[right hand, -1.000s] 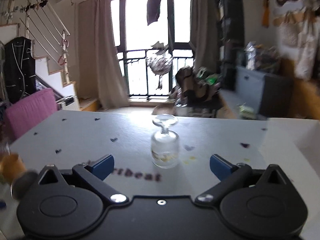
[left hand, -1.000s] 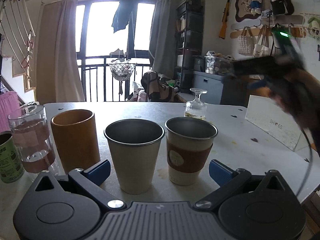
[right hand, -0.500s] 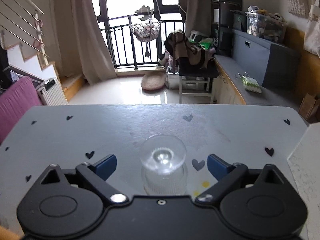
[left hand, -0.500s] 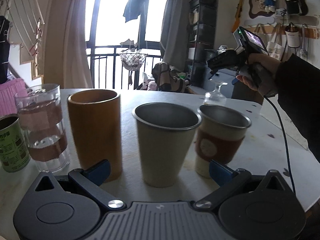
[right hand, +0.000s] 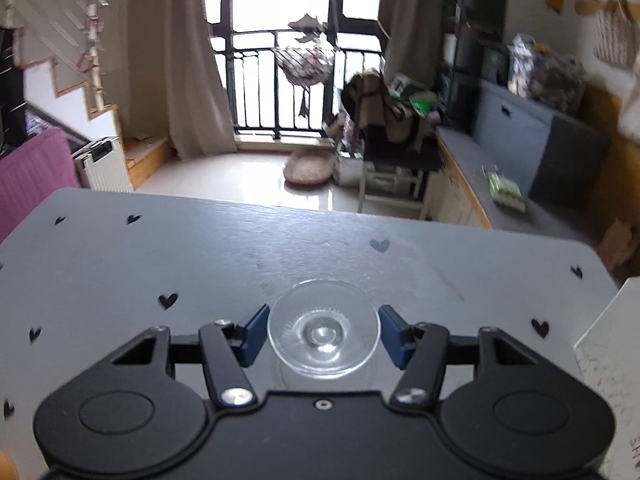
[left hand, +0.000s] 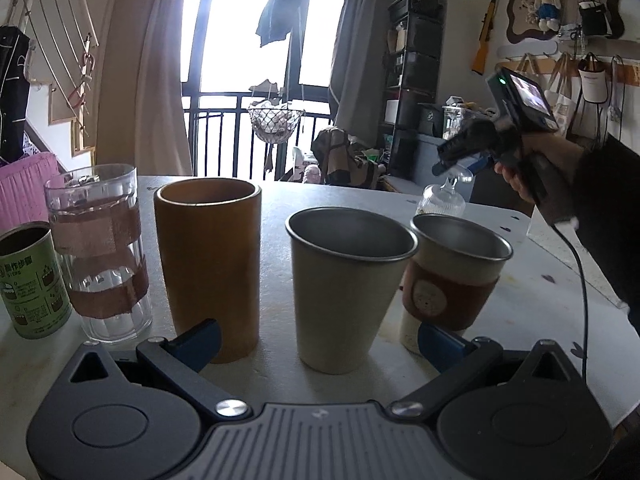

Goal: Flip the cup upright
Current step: 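Tip the goblet onto its side with the right tool toward the left tool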

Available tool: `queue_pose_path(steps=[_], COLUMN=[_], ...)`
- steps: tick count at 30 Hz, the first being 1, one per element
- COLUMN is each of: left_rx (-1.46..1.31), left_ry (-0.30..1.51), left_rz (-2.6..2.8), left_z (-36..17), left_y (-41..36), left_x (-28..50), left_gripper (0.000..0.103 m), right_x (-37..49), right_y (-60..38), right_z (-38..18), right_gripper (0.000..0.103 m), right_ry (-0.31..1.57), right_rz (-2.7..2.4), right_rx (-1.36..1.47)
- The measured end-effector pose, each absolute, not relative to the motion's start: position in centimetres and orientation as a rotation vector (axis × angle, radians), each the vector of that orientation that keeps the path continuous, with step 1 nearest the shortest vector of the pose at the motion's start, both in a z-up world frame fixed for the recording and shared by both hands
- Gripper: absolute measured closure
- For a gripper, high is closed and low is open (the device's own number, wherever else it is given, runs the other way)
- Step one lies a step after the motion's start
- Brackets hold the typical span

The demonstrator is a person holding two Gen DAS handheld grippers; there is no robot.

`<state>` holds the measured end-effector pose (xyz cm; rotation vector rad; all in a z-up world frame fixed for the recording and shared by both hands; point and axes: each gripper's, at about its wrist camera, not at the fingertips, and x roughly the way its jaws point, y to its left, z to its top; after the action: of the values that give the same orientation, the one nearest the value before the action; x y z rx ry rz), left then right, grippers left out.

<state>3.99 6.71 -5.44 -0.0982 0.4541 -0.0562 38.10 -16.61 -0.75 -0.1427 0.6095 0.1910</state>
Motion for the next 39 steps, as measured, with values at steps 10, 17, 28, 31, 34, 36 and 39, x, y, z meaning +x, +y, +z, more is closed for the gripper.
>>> queue_pose_path(steps=[10, 17, 28, 31, 34, 36, 39], left_rx=[-0.081, -0.052, -0.076, -0.124, -0.175, -0.214, -0.276], left_ry=[0.443, 0.452, 0.508, 0.557, 0.612, 0.647, 0.682], left_rz=[-0.081, -0.136, -0.321, -0.379, -0.434, -0.474, -0.51], left_z=[-5.0, -4.7, -4.3, -4.5, -5.0, -5.3, -5.5], left_y=[5.3, 2.6, -2.7, -3.9, -4.8, -5.1, -5.3], left_x=[2.9, 2.1, 3.3, 4.3, 5.1, 5.6, 6.4], left_gripper=[0.0, 0.0, 0.0, 0.0, 0.0, 0.001, 0.004], right_x=[25.6, 18.8, 8.1, 6.4, 5.3, 4.6, 3.7], right_y=[-18.1, -21.1, -25.1, -24.7, -24.7, -25.1, -25.9], right_z=[-6.8, -10.3, -9.8, -9.9, -10.0, -9.7, -9.2], right_gripper=[0.043, 0.043, 0.043, 0.042, 0.035, 0.024, 0.024], right_ry=[0.592, 0.569, 0.639, 0.632, 0.611, 0.58, 0.535], right_rz=[0.245, 0.245, 0.266, 0.279, 0.312, 0.343, 0.38], right_rx=[-0.273, -0.18, -0.086, -0.107, -0.106, -0.094, -0.091])
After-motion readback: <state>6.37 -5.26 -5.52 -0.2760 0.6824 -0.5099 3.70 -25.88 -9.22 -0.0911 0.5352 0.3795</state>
